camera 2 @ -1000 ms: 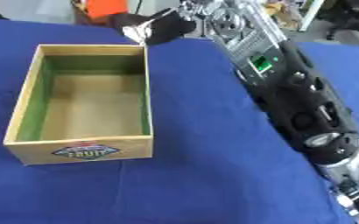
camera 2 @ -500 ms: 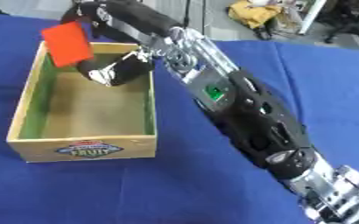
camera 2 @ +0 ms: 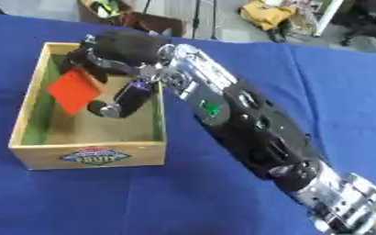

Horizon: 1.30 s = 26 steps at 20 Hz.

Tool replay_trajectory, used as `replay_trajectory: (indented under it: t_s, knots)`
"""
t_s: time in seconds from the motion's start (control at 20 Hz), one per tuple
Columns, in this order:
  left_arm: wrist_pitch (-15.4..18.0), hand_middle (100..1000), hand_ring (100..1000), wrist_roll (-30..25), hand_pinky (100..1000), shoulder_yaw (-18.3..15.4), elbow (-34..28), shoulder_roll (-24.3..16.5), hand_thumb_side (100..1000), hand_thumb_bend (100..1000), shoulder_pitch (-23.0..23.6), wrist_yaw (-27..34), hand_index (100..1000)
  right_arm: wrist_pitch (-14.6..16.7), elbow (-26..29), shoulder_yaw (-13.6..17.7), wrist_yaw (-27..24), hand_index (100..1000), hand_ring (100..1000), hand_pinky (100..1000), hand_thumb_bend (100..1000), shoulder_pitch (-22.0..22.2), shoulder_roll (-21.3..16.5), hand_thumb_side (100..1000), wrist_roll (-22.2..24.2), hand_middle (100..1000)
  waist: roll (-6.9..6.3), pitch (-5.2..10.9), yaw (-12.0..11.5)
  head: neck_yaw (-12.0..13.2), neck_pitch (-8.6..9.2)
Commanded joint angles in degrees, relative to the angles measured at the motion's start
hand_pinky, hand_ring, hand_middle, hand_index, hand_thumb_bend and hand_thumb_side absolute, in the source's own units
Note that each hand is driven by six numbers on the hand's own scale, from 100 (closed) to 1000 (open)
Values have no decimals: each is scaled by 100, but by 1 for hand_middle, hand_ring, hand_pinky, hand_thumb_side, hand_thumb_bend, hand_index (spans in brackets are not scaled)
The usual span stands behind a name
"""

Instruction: Pick up objects on the table and place them in the box.

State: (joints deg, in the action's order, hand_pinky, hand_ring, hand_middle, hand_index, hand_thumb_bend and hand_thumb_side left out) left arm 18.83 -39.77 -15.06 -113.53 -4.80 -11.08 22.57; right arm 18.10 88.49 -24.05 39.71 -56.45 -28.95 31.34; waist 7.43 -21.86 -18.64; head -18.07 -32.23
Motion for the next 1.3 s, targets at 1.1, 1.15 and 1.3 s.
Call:
replay_trajectory:
  t_s: [1.1, 1.15, 1.3]
  knots:
    - [-32, 454, 412, 90, 285, -68, -106, -81, 918, 100, 25, -89, 633, -672, 987, 978, -724, 890, 787, 741, 100, 112, -504, 1000, -1100, 704, -142, 164, 111, 47, -39]
    - [-32, 454, 412, 106, 285, -73, -106, -84, 918, 100, 28, -105, 633, -926, 1175, 1090, -1005, 881, 779, 737, 100, 165, -550, 1000, -1312, 689, -144, 167, 133, 58, -50]
    - [-25, 454, 412, 156, 285, -93, -106, -91, 922, 100, 46, -158, 633, -1617, 1861, 1434, -1897, 854, 775, 736, 100, 391, -778, 953, -1983, 679, -154, 173, 229, 142, -101]
